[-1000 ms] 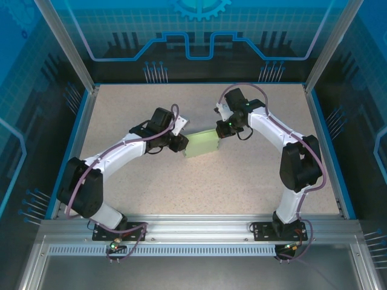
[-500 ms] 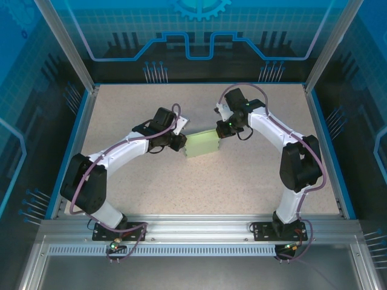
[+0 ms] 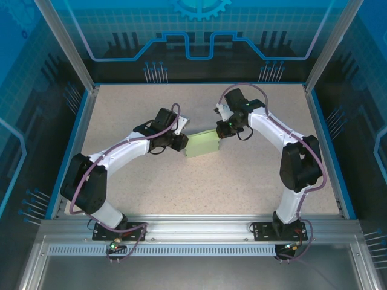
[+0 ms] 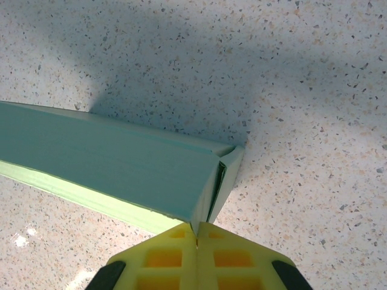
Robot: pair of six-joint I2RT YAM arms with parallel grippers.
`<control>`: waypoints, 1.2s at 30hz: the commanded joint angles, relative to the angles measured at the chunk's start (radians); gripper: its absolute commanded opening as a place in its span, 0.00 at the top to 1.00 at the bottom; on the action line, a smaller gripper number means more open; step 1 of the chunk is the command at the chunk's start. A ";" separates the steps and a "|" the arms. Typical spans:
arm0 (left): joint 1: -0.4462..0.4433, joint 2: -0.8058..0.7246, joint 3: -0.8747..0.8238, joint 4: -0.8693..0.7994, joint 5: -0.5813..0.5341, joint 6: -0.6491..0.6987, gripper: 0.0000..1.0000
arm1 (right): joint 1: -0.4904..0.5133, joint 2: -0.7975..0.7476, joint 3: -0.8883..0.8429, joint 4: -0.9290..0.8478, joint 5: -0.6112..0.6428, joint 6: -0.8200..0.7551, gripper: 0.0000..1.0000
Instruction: Fold the paper box
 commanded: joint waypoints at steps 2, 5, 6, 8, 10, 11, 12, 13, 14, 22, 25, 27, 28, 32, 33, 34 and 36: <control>-0.008 -0.023 0.032 -0.039 -0.013 -0.003 0.73 | 0.017 -0.019 -0.015 -0.031 -0.005 0.008 1.00; -0.010 -0.034 0.031 -0.042 -0.018 -0.003 0.70 | 0.017 -0.018 -0.014 -0.031 -0.007 0.008 1.00; -0.010 -0.036 0.030 -0.042 -0.020 -0.003 0.69 | 0.017 -0.018 -0.013 -0.032 -0.006 0.008 1.00; -0.009 -0.041 0.030 -0.041 -0.021 -0.001 0.69 | 0.017 -0.020 -0.014 -0.032 -0.004 0.007 1.00; -0.009 -0.042 0.031 -0.043 -0.023 -0.001 0.69 | 0.018 -0.017 -0.014 -0.031 -0.005 0.008 1.00; -0.009 -0.045 0.032 -0.044 -0.025 -0.001 0.69 | 0.017 -0.018 -0.014 -0.031 -0.005 0.007 1.00; -0.010 -0.046 0.031 -0.044 -0.023 -0.001 0.70 | 0.017 -0.017 -0.014 -0.032 -0.005 0.008 1.00; -0.010 -0.047 0.030 -0.043 -0.023 -0.001 0.72 | 0.017 -0.018 -0.015 -0.032 -0.005 0.007 1.00; -0.010 -0.050 0.030 -0.043 -0.025 -0.001 0.73 | 0.017 -0.020 -0.016 -0.031 -0.005 0.008 1.00; -0.009 -0.038 0.033 -0.052 -0.017 -0.002 0.85 | 0.017 -0.020 -0.016 -0.031 -0.006 0.007 1.00; -0.010 -0.035 0.032 -0.052 -0.017 -0.017 0.89 | 0.018 -0.022 -0.021 -0.029 -0.008 0.011 1.00; -0.010 -0.037 0.030 -0.049 -0.018 -0.038 0.93 | 0.017 -0.022 -0.023 -0.023 -0.011 0.015 1.00; -0.009 -0.038 0.028 -0.043 -0.017 -0.055 0.94 | 0.018 -0.023 -0.027 -0.020 -0.011 0.018 1.00; -0.015 -0.049 0.006 0.010 0.003 -0.149 0.99 | 0.019 -0.025 -0.041 -0.010 -0.013 0.024 1.00; -0.020 -0.049 0.003 0.017 0.005 -0.171 0.99 | 0.020 -0.026 -0.042 -0.008 -0.014 0.026 1.00; -0.025 -0.049 0.004 0.024 0.008 -0.191 1.00 | 0.022 -0.026 -0.044 -0.006 -0.014 0.027 1.00; -0.034 -0.046 0.005 0.035 0.017 -0.231 1.00 | 0.025 -0.026 -0.048 -0.002 -0.014 0.029 1.00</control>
